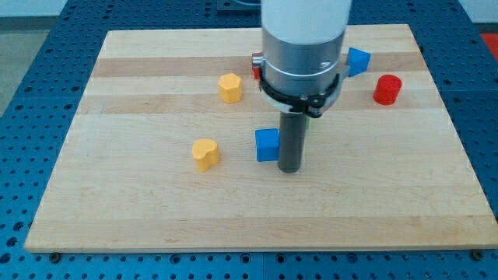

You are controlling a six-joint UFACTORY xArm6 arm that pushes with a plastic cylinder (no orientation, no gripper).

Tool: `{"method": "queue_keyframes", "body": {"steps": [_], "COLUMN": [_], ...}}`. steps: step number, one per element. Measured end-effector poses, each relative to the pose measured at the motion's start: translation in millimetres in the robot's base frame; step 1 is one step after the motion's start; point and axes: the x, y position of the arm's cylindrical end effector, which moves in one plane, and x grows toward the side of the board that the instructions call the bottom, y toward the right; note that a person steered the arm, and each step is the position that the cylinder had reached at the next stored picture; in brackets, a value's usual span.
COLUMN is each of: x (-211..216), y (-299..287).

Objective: Push the heart diagonal to the bottom left of the cube

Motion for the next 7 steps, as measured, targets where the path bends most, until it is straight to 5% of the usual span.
{"method": "queue_keyframes", "body": {"steps": [2,5,7], "x": [48.5,66.3,-2.0], "y": [-121.0,-110.4,-95.8]}}
